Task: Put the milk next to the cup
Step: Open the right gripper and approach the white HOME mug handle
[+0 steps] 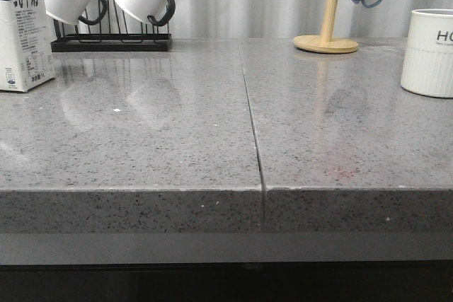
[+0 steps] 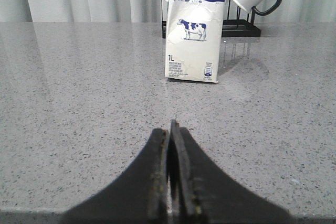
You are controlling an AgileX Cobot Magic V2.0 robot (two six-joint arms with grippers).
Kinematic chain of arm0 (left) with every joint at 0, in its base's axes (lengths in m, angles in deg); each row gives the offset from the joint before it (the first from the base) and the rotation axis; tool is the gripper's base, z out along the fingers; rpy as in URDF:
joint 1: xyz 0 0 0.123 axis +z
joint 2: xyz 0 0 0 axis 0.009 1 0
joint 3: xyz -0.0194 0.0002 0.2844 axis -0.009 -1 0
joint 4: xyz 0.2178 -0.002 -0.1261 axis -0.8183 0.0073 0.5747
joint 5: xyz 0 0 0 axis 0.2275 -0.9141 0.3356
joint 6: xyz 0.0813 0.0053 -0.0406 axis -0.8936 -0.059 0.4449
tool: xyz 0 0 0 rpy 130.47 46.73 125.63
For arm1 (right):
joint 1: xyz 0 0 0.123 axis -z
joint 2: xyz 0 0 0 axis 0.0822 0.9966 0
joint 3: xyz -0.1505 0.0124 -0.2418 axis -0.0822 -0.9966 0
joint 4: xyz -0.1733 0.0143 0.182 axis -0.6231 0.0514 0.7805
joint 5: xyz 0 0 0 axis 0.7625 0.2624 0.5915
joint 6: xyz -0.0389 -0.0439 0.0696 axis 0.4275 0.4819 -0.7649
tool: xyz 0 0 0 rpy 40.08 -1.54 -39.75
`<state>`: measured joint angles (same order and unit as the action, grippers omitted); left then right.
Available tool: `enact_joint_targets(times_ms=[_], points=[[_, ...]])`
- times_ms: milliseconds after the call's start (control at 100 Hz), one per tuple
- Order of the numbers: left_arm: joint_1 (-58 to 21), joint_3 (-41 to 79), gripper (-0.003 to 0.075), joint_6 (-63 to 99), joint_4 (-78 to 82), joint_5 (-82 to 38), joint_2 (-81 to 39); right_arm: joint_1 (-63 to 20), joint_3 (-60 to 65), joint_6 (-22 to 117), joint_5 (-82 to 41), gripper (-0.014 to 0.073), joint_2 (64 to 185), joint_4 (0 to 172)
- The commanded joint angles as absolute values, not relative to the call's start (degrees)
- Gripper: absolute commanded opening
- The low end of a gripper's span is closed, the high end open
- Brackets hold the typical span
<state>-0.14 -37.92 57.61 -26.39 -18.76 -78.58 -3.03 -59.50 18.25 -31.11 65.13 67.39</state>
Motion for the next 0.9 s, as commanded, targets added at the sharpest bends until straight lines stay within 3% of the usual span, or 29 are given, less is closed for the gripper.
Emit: enact_joint_targets(times_ms=[0,890], points=[[-0.7,-40.6,-0.002,58.2,-26.2,-14.3,-80.3,-3.1,-58.9,18.8,-35.1,-0.0066,64.2,66.7],[-0.7,-40.6,-0.002,58.2,-26.2,-14.3,-80.3,-3.1,-55.4,18.8,-32.6,-0.0066,64.2,66.7]])
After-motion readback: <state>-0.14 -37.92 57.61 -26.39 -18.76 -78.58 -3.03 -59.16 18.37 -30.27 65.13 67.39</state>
